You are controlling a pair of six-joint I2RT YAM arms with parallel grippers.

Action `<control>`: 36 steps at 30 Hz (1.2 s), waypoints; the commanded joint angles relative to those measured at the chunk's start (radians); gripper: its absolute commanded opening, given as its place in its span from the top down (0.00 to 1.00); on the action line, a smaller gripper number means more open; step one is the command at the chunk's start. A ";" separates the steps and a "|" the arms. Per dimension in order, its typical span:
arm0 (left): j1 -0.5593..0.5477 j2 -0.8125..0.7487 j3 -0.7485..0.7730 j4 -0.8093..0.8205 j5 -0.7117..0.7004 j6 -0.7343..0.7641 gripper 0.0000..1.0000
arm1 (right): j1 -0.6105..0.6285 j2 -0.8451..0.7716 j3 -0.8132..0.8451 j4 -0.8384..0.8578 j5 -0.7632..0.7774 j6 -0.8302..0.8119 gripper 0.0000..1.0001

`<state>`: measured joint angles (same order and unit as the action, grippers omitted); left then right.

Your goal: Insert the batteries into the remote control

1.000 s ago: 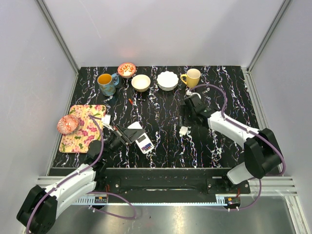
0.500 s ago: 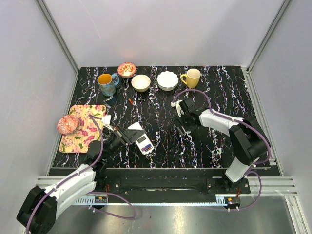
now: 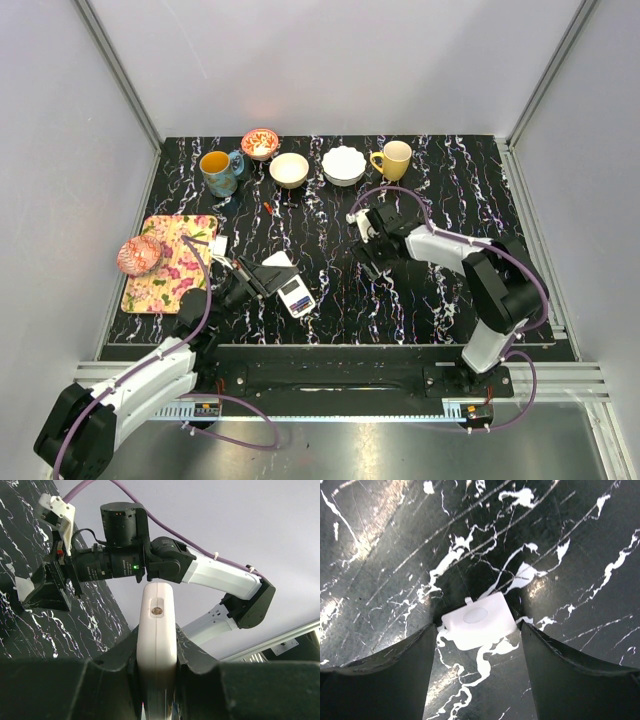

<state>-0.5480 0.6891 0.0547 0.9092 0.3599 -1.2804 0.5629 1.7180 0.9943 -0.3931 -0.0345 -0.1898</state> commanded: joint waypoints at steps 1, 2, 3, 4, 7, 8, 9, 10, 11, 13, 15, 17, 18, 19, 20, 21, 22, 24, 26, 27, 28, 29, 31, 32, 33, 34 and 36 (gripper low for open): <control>0.002 -0.005 -0.024 0.053 0.022 0.001 1.00 | 0.005 0.063 0.036 0.019 -0.004 -0.023 0.27; 0.003 -0.005 -0.024 0.054 0.024 0.001 1.00 | 0.003 0.069 0.040 0.020 0.001 -0.017 0.27; 0.003 -0.002 -0.024 0.053 0.021 0.001 1.00 | 0.005 0.078 0.040 0.022 0.002 -0.013 0.28; 0.003 -0.003 -0.024 0.054 0.022 0.000 1.00 | 0.003 0.084 0.044 0.020 0.014 -0.010 0.28; 0.003 0.000 -0.026 0.054 0.019 0.003 1.00 | 0.003 0.094 0.043 0.019 0.025 0.007 0.30; 0.002 0.000 -0.024 0.054 0.016 0.003 1.00 | 0.003 0.091 0.041 0.017 0.024 0.012 0.31; 0.003 0.001 -0.026 0.054 0.014 0.003 1.00 | 0.003 0.088 0.041 0.014 0.025 0.019 0.32; 0.003 0.004 -0.026 0.056 0.016 0.003 1.00 | 0.003 0.078 0.040 0.008 0.021 0.036 0.32; 0.003 0.006 -0.026 0.056 0.013 0.004 1.00 | 0.003 0.071 0.041 0.002 0.012 0.045 0.34; 0.003 0.010 -0.024 0.059 0.010 0.004 1.00 | 0.003 0.063 0.043 -0.010 -0.020 0.082 0.35; 0.003 0.016 -0.026 0.062 0.008 0.006 1.00 | 0.011 0.051 0.065 -0.024 -0.018 0.096 0.36; 0.002 0.017 -0.026 0.065 0.008 0.003 1.00 | 0.009 0.045 0.098 -0.087 -0.027 0.141 0.34; 0.003 0.015 -0.027 0.063 0.005 0.003 1.00 | 0.009 0.048 0.122 -0.104 -0.034 0.151 0.33; 0.003 0.012 -0.029 0.062 0.004 0.003 1.00 | 0.009 0.054 0.139 -0.151 -0.048 0.167 0.33; 0.003 0.009 -0.029 0.062 -0.001 0.003 1.00 | 0.009 0.066 0.156 -0.176 -0.056 0.176 0.33; 0.002 0.006 -0.029 0.060 -0.002 0.001 1.00 | 0.009 0.069 0.173 -0.190 -0.061 0.185 0.33; 0.003 0.003 -0.029 0.057 -0.003 0.001 1.00 | 0.009 0.069 0.176 -0.211 -0.077 0.209 0.33; 0.002 -0.010 -0.029 0.054 -0.006 0.001 1.00 | 0.011 0.062 0.172 -0.220 -0.091 0.223 0.33; 0.003 -0.023 -0.032 0.043 -0.010 0.001 1.00 | 0.011 0.042 0.159 -0.222 -0.099 0.233 0.33; 0.002 -0.028 -0.033 0.039 -0.012 0.000 1.00 | 0.012 0.035 0.146 -0.219 -0.099 0.234 0.33; 0.003 -0.031 -0.035 0.034 -0.013 0.000 1.00 | 0.009 0.032 0.141 -0.219 -0.097 0.236 0.33; 0.003 -0.036 -0.035 0.033 -0.016 0.001 1.00 | 0.011 0.026 0.135 -0.219 -0.094 0.234 0.33; 0.002 -0.036 -0.035 0.031 -0.016 0.003 1.00 | 0.011 0.025 0.121 -0.217 -0.068 0.231 0.31; 0.002 -0.036 -0.033 0.031 -0.018 0.001 1.00 | 0.011 0.025 0.116 -0.216 -0.064 0.227 0.28; 0.000 -0.034 -0.033 0.031 -0.018 0.001 1.00 | 0.011 0.026 0.110 -0.213 -0.061 0.224 0.26; 0.000 -0.033 -0.033 0.031 -0.019 0.000 1.00 | 0.011 0.026 0.109 -0.208 -0.059 0.214 0.23; -0.003 -0.033 -0.033 0.033 -0.026 0.001 1.00 | 0.011 0.040 0.110 -0.211 -0.047 0.205 0.19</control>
<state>-0.5480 0.6666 0.0547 0.9058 0.3542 -1.2808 0.5667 1.7687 1.1198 -0.5774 -0.0978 0.0257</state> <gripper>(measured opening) 0.260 0.781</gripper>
